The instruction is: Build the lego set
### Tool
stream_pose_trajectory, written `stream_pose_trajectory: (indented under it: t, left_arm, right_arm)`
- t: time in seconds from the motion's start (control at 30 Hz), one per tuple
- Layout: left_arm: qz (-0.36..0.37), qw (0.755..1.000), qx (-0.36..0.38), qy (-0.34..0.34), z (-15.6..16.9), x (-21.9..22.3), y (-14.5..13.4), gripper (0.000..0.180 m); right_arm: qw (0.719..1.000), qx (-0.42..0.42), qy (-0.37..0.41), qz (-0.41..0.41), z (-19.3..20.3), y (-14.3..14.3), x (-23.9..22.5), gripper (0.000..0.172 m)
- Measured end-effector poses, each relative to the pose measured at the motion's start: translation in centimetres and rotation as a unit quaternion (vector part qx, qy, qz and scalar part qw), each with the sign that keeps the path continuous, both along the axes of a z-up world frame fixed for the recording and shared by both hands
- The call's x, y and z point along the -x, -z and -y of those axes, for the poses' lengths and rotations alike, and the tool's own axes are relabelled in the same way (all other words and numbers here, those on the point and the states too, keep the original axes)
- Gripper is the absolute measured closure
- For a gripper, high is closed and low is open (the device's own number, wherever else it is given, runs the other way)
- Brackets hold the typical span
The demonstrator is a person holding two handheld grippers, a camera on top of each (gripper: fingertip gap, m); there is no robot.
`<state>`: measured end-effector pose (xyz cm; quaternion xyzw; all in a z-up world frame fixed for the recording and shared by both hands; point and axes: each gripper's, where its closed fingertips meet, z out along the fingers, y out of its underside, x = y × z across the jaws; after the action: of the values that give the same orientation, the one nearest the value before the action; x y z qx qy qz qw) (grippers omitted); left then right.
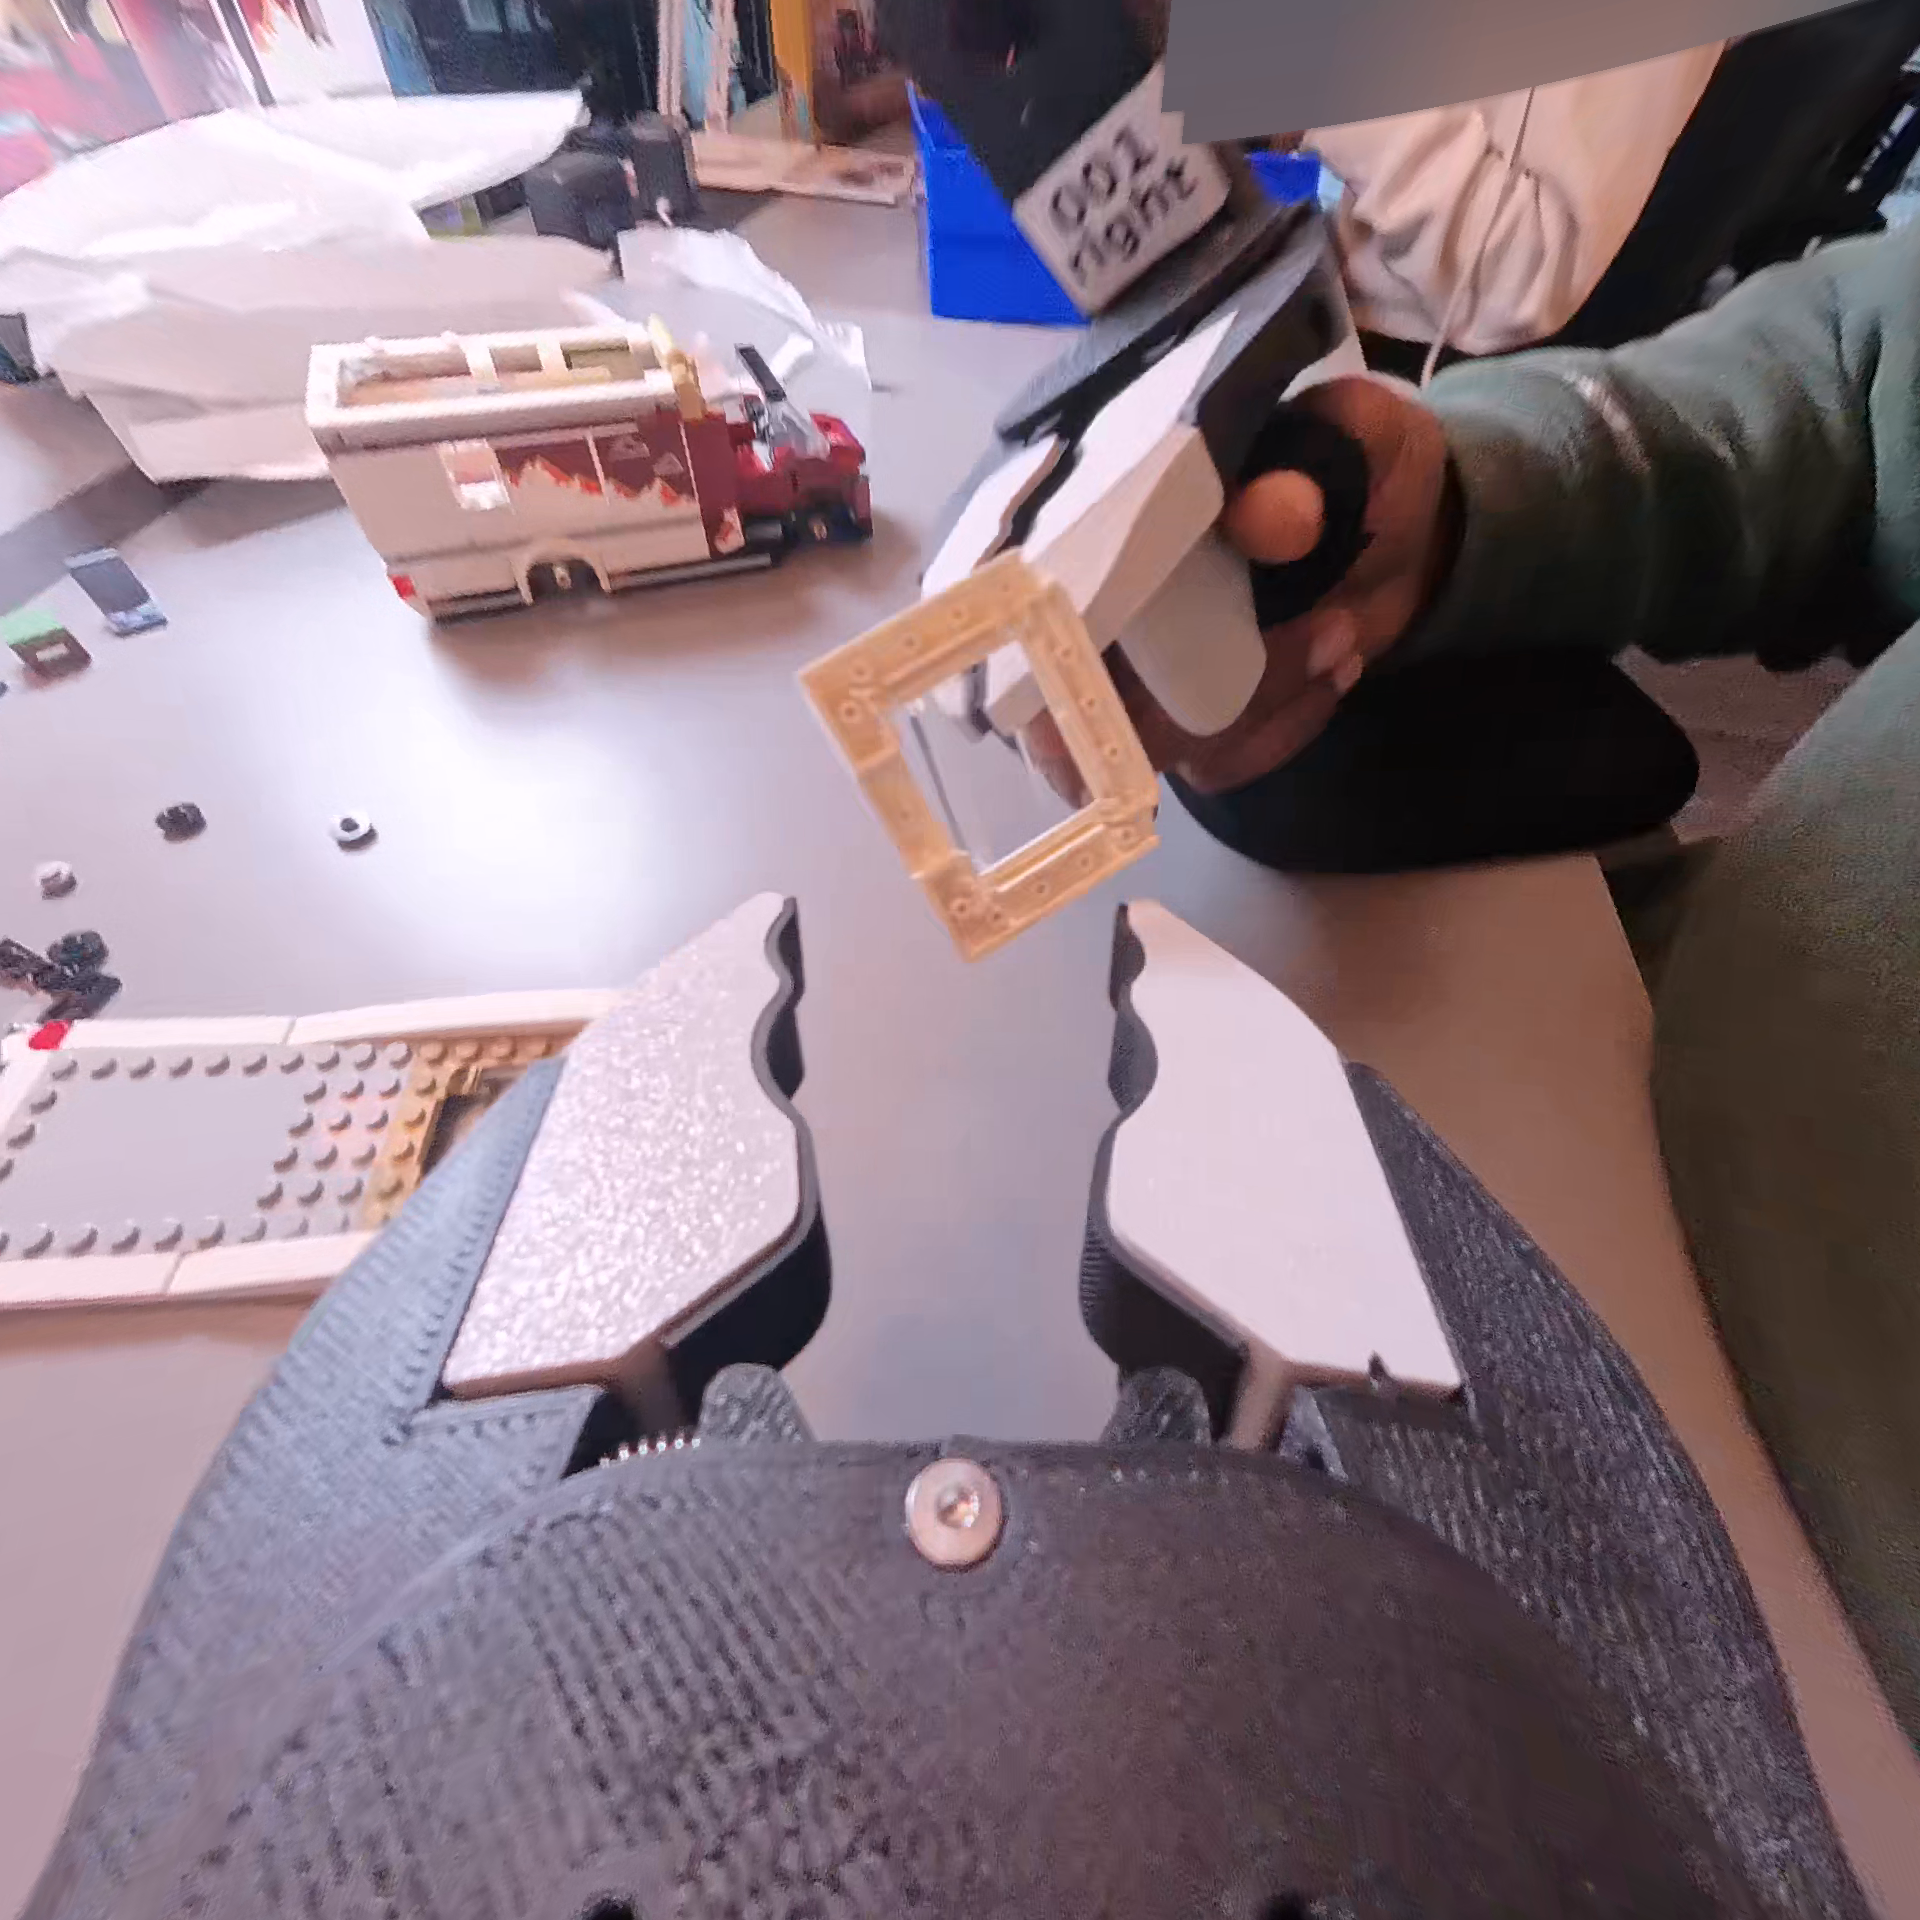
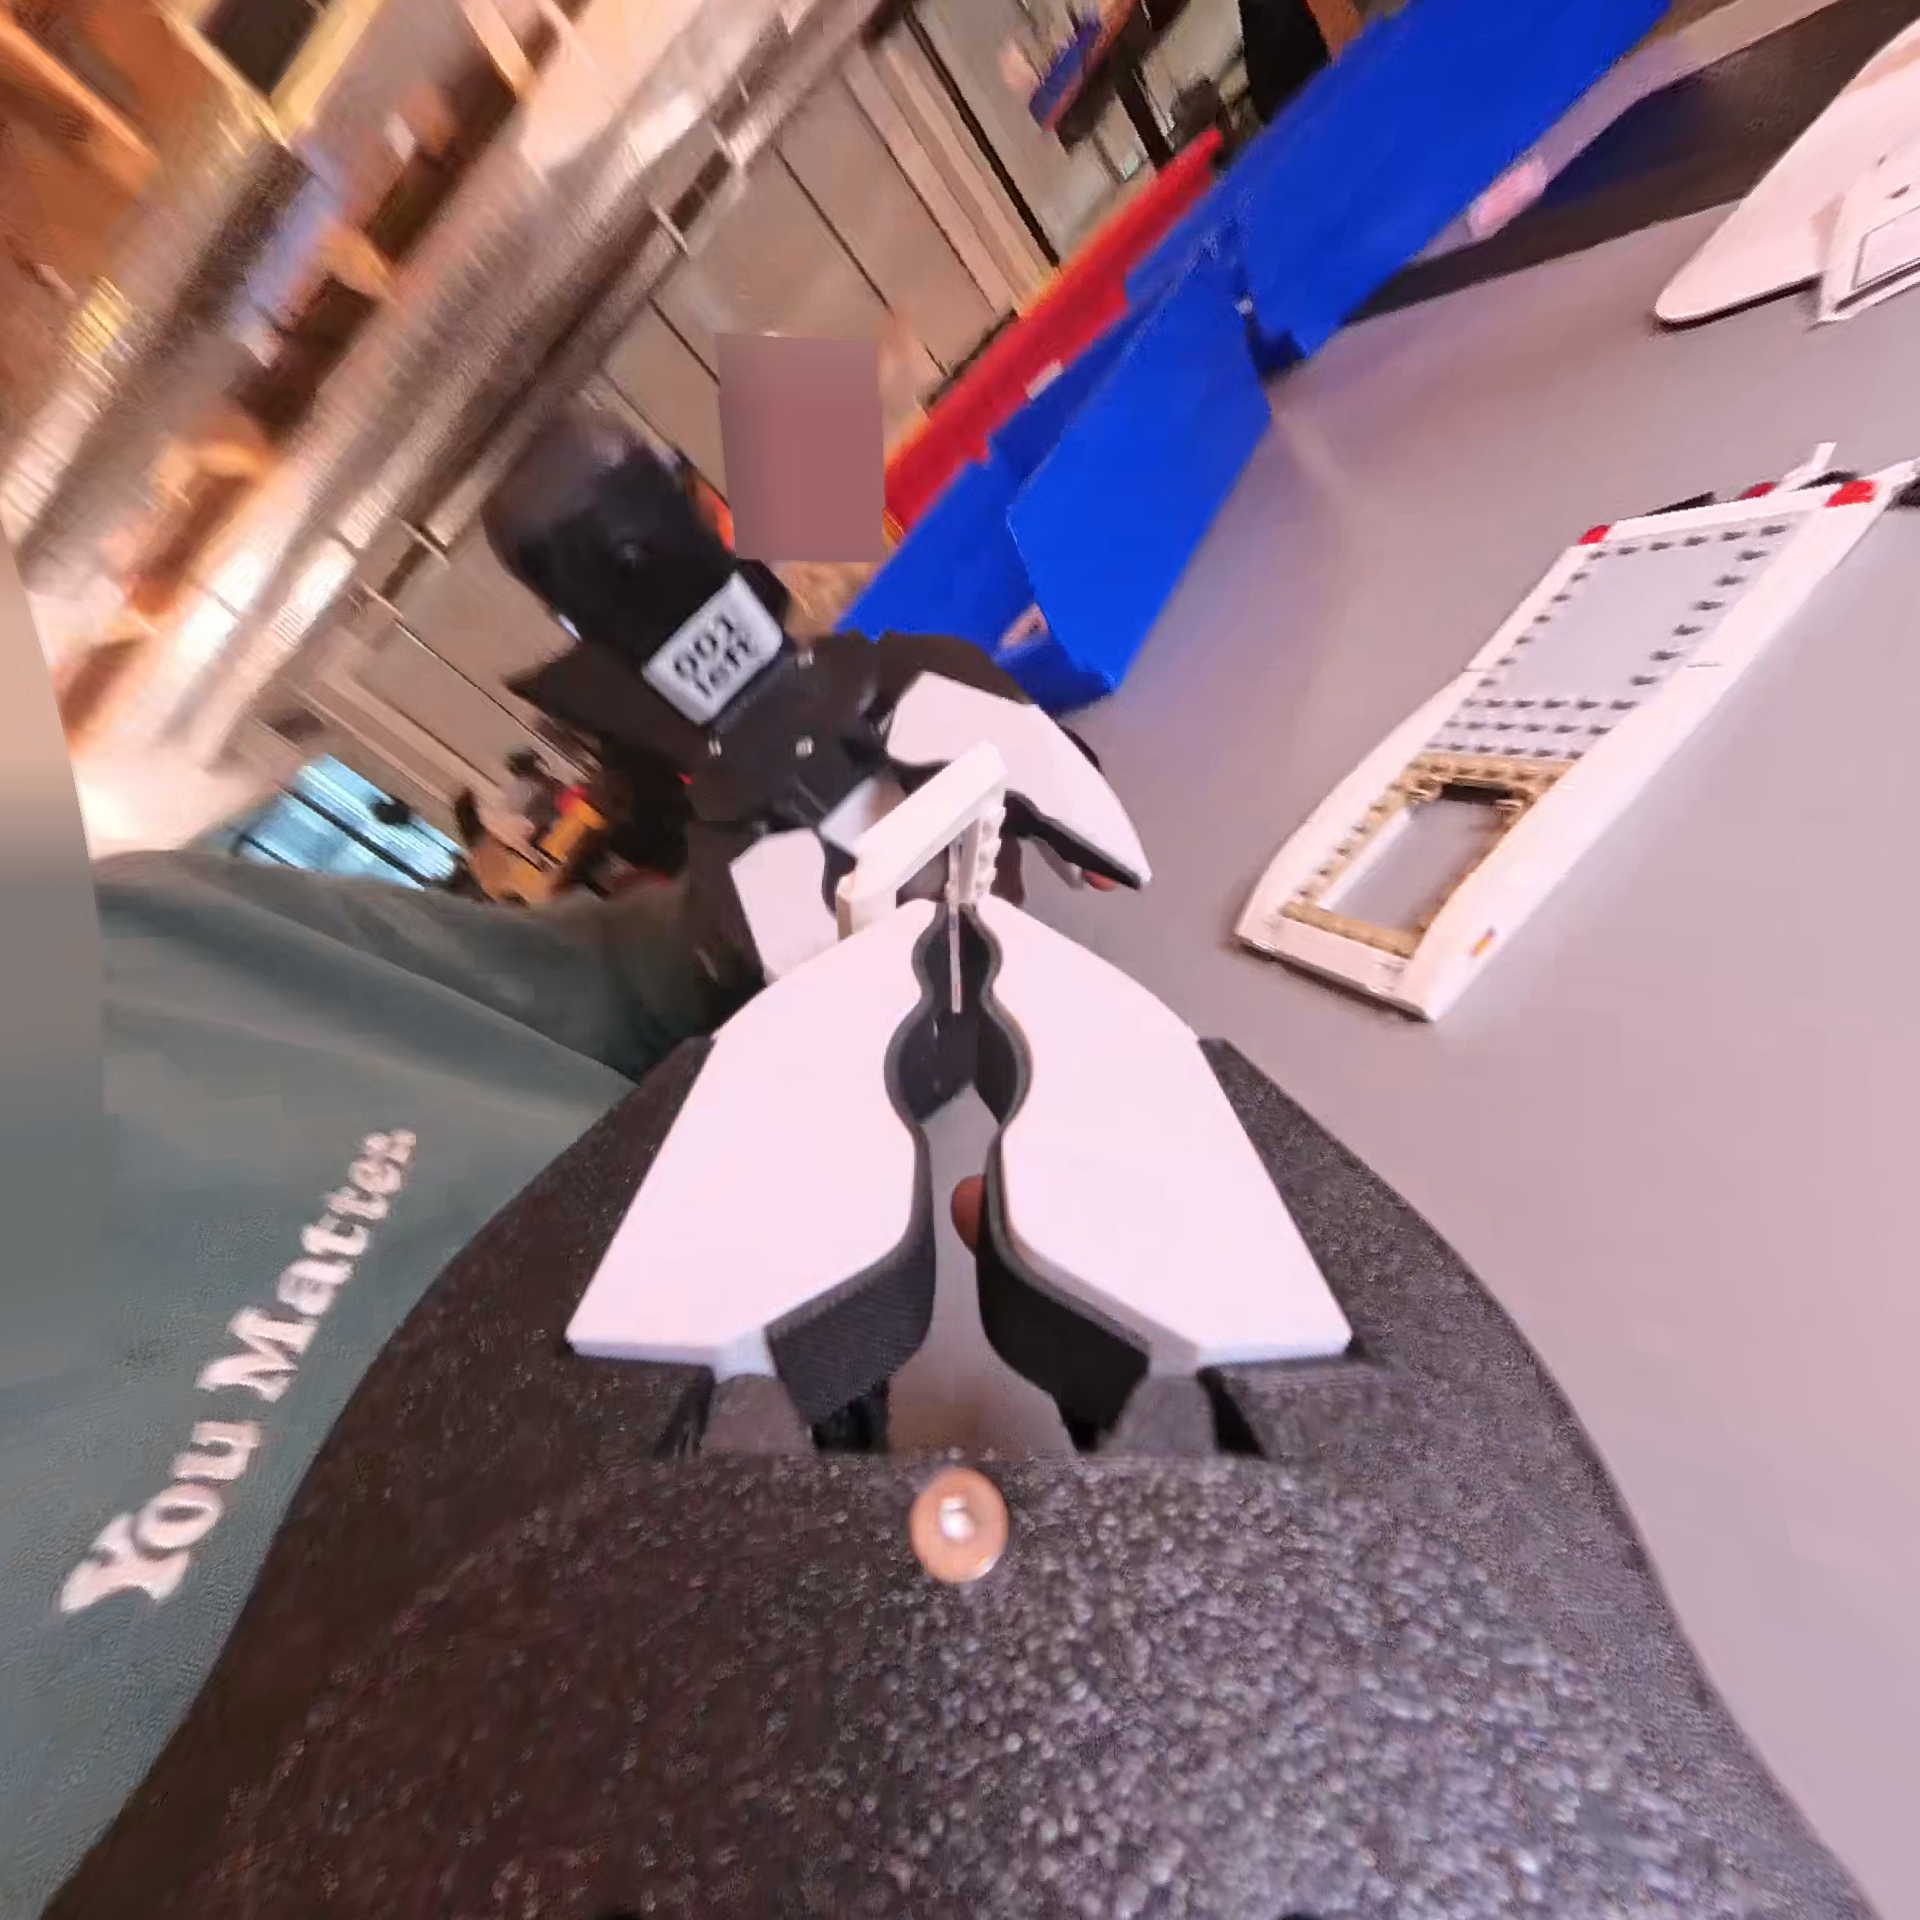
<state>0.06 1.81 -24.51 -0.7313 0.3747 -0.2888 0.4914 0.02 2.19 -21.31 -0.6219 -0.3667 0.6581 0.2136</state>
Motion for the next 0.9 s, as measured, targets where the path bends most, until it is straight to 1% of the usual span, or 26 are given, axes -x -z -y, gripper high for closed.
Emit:
stream_pose_trajectory:
  t: [0.03, 0.1, 0.17, 0.23, 0.33, 0.57, 0.9]
  left_arm:
    - [0.005, 1.000, -0.006, -0.004, 0.0, -0.4, -0.5, 0.120]
    - [0.020, 0.999, -0.022, -0.022, -0.3, -1.0, -1.9, 0.119]
    - [0.028, 0.998, -0.036, -0.046, -0.7, -1.1, -3.0, 0.121]
    - [0.010, 0.996, -0.050, -0.075, -1.3, -0.8, -3.2, 0.126]
    - [-0.004, 0.995, -0.046, -0.087, -1.4, -0.5, -2.8, 0.128]
    - [-0.073, 0.991, -0.044, -0.101, -1.4, 0.5, -0.8, 0.130]
    - [-0.112, 0.986, -0.035, -0.118, -1.9, 1.2, 1.7, 0.132]
  right_arm:
    - [1.000, 0.013, 0.004, -0.010, -0.2, -0.2, 0.0, 0.171]
    - [0.999, 0.021, 0.012, -0.025, -0.3, -0.6, 0.2, 0.171]
    - [0.999, 0.025, 0.023, -0.029, -0.4, -0.9, 0.4, 0.171]
    - [0.999, 0.028, 0.035, -0.032, -0.4, -0.9, 0.7, 0.171]
    - [0.998, 0.026, 0.049, -0.021, -0.5, -0.5, 1.0, 0.171]
    - [0.997, 0.043, 0.066, 0.017, -0.4, 1.2, 1.6, 0.170]
    - [0.992, 0.025, 0.099, 0.071, -0.8, 3.3, 2.1, 0.170]
